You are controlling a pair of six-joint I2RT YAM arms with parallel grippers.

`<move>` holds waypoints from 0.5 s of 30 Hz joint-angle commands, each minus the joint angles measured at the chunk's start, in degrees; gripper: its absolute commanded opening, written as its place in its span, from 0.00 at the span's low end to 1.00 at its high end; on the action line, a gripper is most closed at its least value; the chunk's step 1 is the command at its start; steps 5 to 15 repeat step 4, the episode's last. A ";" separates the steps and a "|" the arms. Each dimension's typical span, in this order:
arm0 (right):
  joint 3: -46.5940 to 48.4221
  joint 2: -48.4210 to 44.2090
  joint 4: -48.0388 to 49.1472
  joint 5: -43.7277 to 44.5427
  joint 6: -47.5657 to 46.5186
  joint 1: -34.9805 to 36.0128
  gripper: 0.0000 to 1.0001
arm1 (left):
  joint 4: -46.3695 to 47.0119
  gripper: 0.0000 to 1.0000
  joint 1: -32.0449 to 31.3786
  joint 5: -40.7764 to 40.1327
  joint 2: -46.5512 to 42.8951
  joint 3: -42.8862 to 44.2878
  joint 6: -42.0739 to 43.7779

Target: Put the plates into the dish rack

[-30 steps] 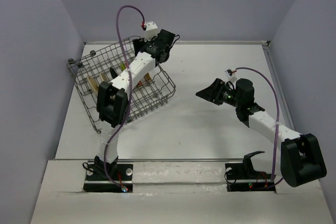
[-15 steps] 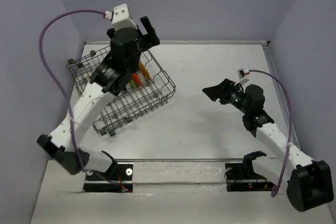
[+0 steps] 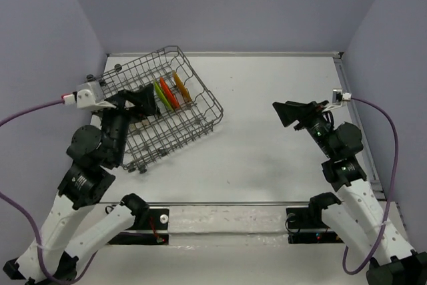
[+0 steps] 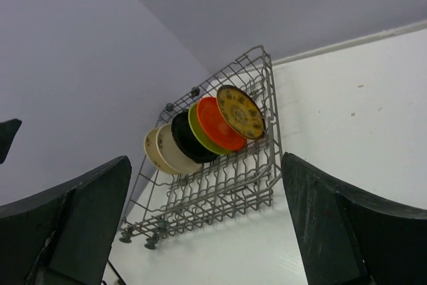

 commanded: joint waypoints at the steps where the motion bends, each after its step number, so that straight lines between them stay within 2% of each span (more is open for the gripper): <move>1: 4.78 -0.02 -0.20 2.68 -1.82 0.44 1.00 | 5.13 0.99 -0.01 -1.53 -6.47 -3.76 5.15; 4: 9.61 1.12 -5.47 4.79 -7.44 0.44 0.96 | 6.10 0.99 0.00 -2.32 -9.74 -7.10 6.22; 15: 9.61 1.12 -5.47 4.79 -7.44 0.44 0.96 | 6.10 0.99 0.00 -2.32 -9.74 -7.10 6.22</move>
